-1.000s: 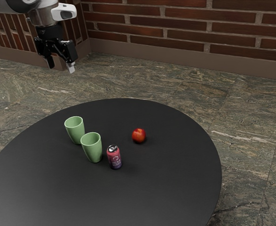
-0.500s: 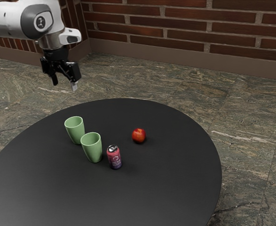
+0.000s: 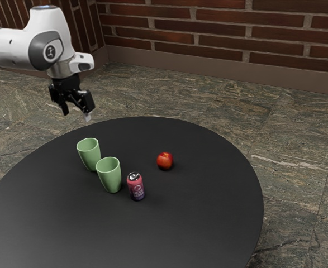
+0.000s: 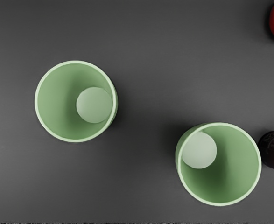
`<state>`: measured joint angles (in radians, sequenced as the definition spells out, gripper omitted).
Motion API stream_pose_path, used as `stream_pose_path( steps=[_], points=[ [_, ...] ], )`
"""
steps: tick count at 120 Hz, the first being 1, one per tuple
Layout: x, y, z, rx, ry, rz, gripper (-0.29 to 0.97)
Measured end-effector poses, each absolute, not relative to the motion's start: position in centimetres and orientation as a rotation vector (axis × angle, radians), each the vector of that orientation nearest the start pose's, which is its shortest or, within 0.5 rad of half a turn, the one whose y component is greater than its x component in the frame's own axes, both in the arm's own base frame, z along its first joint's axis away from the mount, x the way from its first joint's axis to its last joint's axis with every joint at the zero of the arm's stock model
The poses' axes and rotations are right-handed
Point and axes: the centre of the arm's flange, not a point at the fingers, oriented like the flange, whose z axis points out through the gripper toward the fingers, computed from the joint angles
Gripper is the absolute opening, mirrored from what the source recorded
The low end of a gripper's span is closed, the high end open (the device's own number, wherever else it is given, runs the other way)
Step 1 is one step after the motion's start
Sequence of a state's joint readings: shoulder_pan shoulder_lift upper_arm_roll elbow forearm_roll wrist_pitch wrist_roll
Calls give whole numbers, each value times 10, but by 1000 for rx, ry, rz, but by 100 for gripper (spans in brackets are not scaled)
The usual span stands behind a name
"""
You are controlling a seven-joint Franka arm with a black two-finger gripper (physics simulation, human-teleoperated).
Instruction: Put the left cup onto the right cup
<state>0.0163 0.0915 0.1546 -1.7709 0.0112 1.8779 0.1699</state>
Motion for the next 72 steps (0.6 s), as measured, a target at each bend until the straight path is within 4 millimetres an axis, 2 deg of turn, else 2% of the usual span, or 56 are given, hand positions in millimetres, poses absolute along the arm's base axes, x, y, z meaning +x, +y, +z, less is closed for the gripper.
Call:
stream_pose_path(
  steps=[17,46,59,72],
  points=[
    [573,111,496,-3113,-12,-37,66],
    [569,148,486,-3104,-82,-51,66],
    [570,161,473,-3104,-105,-27,66],
    [577,164,456,-3102,-99,-12,66]
  ],
)
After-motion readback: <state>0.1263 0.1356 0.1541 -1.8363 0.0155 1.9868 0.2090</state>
